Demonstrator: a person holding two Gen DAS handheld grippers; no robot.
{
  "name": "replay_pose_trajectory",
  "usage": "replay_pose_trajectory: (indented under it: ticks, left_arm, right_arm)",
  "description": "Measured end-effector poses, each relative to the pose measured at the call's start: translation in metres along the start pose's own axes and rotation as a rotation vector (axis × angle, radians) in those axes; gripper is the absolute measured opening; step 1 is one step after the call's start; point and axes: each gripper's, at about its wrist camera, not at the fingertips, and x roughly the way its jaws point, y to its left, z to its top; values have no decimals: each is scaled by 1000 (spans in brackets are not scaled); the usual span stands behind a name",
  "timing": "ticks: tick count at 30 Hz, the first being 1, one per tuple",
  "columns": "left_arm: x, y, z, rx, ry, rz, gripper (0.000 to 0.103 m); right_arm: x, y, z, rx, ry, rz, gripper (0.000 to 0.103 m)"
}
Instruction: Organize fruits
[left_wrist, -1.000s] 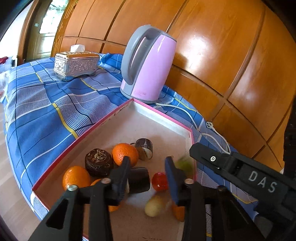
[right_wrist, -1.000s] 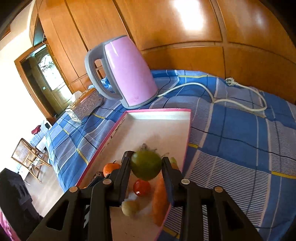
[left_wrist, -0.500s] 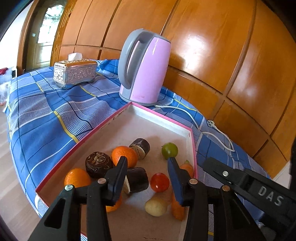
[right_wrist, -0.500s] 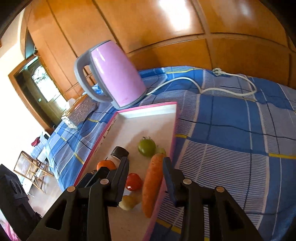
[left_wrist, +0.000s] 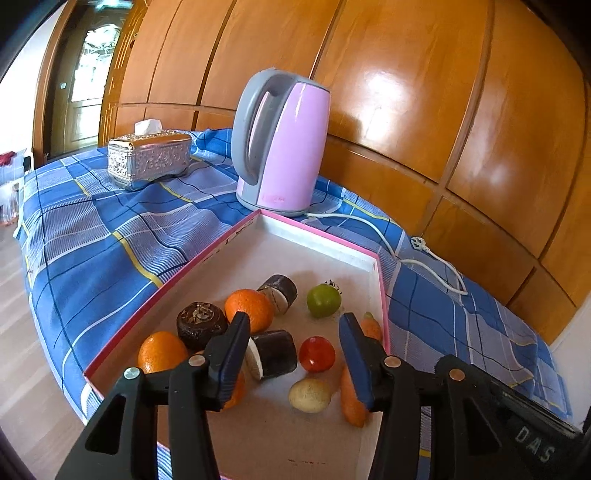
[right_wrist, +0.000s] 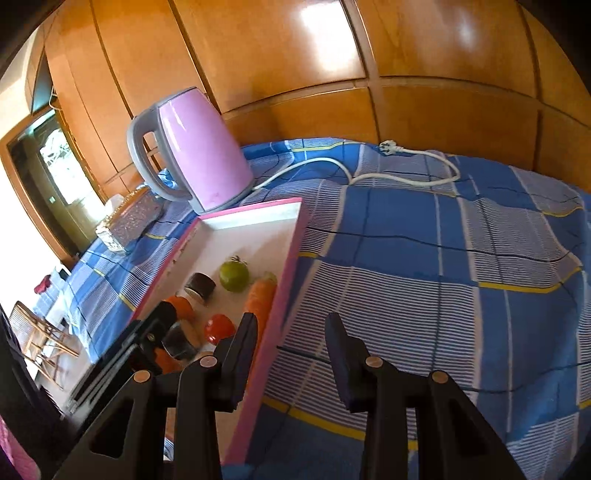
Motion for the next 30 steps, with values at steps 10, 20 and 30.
replay_pose_trajectory:
  ticks: [10,20,30]
  left_arm:
    - [-15,-1,-7,29,27,-21,51]
    - [-46,2,-18,102,59,-17,66]
    - [-86,17,-21,161,23,65,81]
  right_arm:
    - [-18,8,-17,-101,-20,-72,38]
    - [-37,15,-25,-111,-49,-81,38]
    - [-49,28,-35,-149,-62,-122,46]
